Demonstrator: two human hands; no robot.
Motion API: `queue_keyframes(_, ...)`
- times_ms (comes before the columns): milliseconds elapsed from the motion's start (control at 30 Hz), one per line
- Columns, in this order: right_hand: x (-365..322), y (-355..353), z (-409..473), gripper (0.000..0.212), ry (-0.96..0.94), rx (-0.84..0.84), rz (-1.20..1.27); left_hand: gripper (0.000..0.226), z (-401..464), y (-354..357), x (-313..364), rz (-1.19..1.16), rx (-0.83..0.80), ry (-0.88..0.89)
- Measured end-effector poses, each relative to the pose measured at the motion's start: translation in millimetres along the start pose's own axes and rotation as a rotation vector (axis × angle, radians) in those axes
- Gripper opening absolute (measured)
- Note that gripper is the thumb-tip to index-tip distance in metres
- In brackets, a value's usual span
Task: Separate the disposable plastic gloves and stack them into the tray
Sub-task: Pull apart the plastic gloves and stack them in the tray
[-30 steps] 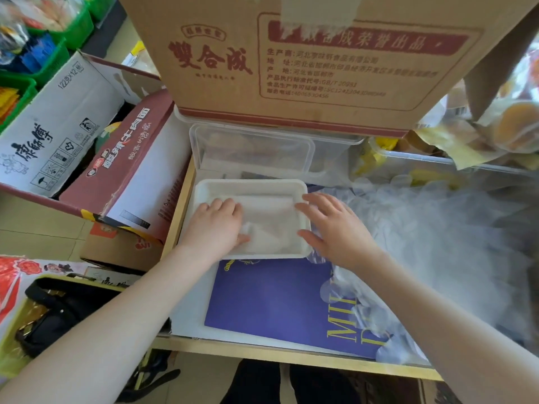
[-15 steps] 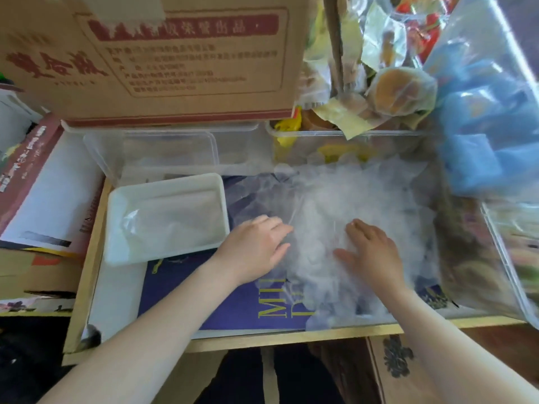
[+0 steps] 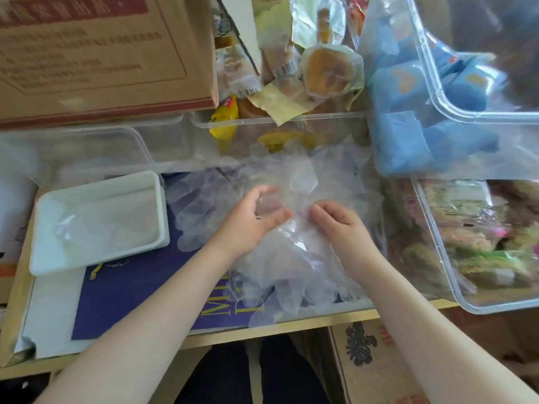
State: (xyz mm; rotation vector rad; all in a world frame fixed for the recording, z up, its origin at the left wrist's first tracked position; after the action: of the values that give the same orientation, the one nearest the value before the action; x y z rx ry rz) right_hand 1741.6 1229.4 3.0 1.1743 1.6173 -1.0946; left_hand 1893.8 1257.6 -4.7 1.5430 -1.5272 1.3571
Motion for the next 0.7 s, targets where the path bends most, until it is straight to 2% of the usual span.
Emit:
queue_keyframes(33,-4,-2,-1,0.023,-0.007,-0.009,-0.001,0.019,0,1,2,-0.129,0.032,-0.046)
queue_keyframes(67,-7,-4,-2,0.024,-0.023,-0.017,-0.019,0.006,0,0,4,-0.224,0.079,-0.086)
queue_keyframes(133,-5,-11,-3,0.029,-0.057,-0.065,-0.036,0.012,-1,-6,4,-0.341,0.175,-0.158)
queue_keyframes(233,3,-23,-8,0.057,-0.152,-0.198,-0.029,0.013,0,-19,-2,-0.625,0.252,-0.318)
queue_keyframes(267,6,-25,-11,0.055,-0.189,-0.234,-0.053,0.015,1,-24,-6,-0.694,0.264,-0.372)
queue_keyframes(300,10,-26,-14,0.049,-0.237,-0.257,-0.105,0.016,1,-29,-11,-0.744,0.259,-0.416)
queue_keyframes(333,12,-28,-16,0.052,-0.315,-0.246,-0.193,0.016,1,-32,-14,-0.773,0.247,-0.443)
queue_keyframes(400,21,-23,-19,0.081,-0.489,-0.208,-0.446,0.015,1,-37,-21,-0.816,0.231,-0.484)
queue_keyframes(467,28,-15,-17,0.094,-0.582,-0.147,-0.643,0.018,-2,-40,-24,-0.859,0.216,-0.5)
queue_keyframes(500,27,-12,-16,0.09,-0.632,-0.109,-0.681,0.018,-3,-41,-27,-0.885,0.206,-0.507)
queue_keyframes(533,23,-8,-16,0.076,-0.696,-0.084,-0.68,0.021,-5,-42,-28,-0.909,0.195,-0.509)
queue_keyframes(600,5,-3,-16,0.026,-0.806,-0.014,-0.59,0.027,-7,-45,-34,-0.911,0.192,-0.515)
queue_keyframes(633,-5,0,-17,0.017,-0.795,-0.004,-0.517,0.025,-8,-48,-36,-0.873,0.185,-0.497)
queue_keyframes(700,-24,1,-17,0.028,-0.641,-0.027,-0.315,0.024,-11,-55,-36,-0.742,0.21,-0.442)
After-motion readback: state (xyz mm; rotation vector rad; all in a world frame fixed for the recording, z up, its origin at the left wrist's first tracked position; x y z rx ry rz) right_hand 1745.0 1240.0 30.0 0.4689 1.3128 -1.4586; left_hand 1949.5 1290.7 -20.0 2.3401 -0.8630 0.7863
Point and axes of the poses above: each hand's wrist, its own z-axis towards the middle knuckle, its own y-axis out of the palm, x = y × z, the point moved 6 cm from there along z, towards the middle knuckle, and after that the axes turned 11 degrees about x, right-handed, at the moved point
